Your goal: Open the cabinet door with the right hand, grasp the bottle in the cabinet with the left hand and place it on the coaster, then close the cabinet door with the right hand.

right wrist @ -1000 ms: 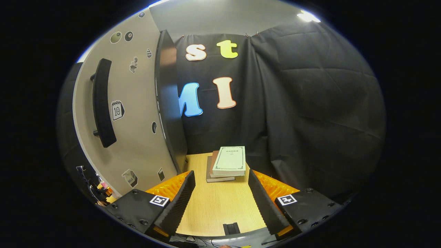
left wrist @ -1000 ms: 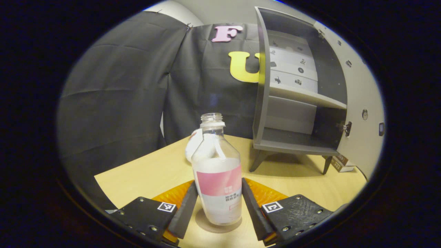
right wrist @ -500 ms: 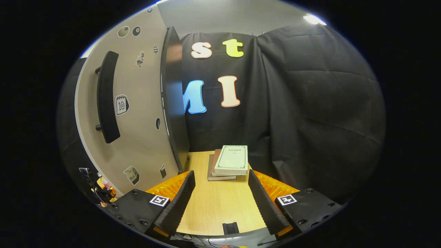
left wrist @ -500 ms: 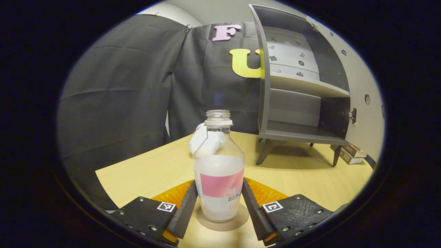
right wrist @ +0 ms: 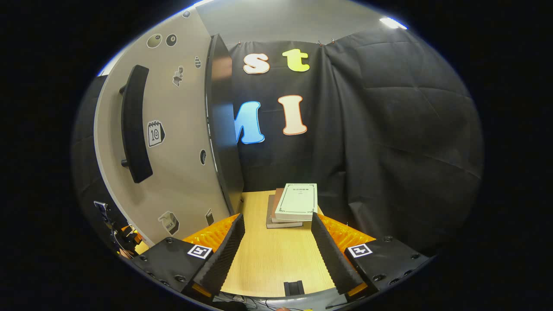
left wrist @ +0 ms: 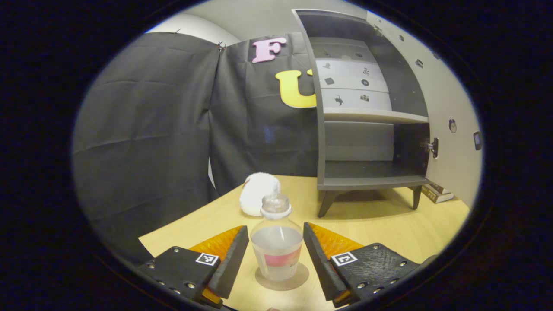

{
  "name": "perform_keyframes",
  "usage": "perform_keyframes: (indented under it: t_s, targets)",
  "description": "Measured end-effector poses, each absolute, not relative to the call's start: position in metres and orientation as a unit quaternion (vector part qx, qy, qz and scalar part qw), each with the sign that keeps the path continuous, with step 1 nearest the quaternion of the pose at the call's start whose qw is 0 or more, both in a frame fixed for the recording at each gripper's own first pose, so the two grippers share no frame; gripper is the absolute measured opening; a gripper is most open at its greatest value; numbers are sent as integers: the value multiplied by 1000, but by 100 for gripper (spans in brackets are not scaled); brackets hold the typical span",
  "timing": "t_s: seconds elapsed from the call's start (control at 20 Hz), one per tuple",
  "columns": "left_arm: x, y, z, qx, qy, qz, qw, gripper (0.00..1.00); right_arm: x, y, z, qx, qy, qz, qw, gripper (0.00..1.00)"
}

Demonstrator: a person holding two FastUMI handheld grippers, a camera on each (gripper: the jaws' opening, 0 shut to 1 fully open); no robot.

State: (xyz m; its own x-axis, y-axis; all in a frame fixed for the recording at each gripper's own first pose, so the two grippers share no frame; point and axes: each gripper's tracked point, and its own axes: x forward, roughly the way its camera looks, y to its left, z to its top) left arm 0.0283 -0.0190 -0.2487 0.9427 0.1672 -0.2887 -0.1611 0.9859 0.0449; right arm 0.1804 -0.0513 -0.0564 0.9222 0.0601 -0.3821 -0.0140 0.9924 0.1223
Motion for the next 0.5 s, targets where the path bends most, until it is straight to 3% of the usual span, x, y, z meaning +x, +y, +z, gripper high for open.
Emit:
perform_keyframes:
  t_s: [0.4,0.5]
  targets:
    - [1,-12,-115,20,98,102,990,77,195,-20,-21,106,168,97,975,98]
    - [-3,-14,-83,9,85,94,992,78,200,-12,-5,114,146,112,976,93]
